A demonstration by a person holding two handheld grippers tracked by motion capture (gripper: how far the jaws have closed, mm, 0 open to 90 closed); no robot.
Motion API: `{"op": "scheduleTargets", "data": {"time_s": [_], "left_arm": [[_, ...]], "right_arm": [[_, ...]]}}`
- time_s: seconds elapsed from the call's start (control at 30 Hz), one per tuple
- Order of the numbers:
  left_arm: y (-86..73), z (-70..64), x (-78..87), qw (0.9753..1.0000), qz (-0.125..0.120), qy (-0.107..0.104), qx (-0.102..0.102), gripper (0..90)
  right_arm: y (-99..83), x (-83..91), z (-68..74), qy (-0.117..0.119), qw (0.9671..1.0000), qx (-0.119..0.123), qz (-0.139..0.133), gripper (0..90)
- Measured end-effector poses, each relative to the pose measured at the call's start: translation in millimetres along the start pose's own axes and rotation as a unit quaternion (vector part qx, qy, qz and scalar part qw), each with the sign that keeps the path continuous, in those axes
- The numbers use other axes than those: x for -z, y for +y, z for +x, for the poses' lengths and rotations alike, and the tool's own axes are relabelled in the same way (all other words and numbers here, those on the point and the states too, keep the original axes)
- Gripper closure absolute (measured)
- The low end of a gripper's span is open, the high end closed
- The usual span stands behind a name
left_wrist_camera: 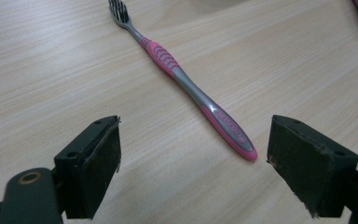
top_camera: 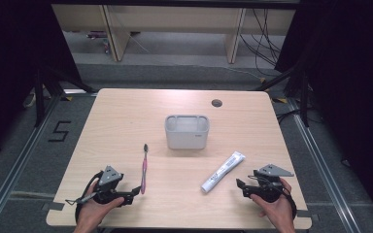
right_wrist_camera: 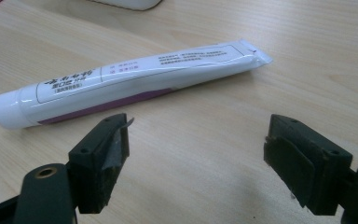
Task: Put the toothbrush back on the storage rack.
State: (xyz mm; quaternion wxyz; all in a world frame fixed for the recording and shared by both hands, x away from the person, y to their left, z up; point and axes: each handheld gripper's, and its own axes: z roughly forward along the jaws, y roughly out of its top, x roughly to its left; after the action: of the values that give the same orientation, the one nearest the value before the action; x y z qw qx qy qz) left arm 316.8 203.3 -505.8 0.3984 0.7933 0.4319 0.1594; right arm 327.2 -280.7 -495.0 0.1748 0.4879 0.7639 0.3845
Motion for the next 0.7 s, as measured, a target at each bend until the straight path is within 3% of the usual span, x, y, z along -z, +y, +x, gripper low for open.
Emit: {"op": "scheduleTargets", "data": {"time_s": [0.53, 0.63, 0.67, 0.7], "left_arm": [[26.5, -0.8, -19.2, 1.0000, 0.004, 0.000, 0.002, 20.6], [32.7, 2.8, -23.7, 1.0000, 0.003, 0.000, -0.003, 22.2], [35.0, 3.6, -25.5, 1.0000, 0.006, 0.001, -0.003, 23.1], [35.0, 3.6, -25.5, 1.0000, 0.006, 0.001, -0.003, 24.2]], "right_arm": [[0.5, 2.1, -1.1, 0.003, 0.9999, 0.008, -0.009, 24.4], [0.8, 3.1, 1.5, 0.004, 1.0000, -0.002, -0.002, 24.3], [0.8, 1.4, -0.9, -0.006, 0.9997, 0.020, -0.010, 24.3], [0.8, 1.4, -0.9, -0.006, 0.9997, 0.020, -0.010, 24.3]]}}
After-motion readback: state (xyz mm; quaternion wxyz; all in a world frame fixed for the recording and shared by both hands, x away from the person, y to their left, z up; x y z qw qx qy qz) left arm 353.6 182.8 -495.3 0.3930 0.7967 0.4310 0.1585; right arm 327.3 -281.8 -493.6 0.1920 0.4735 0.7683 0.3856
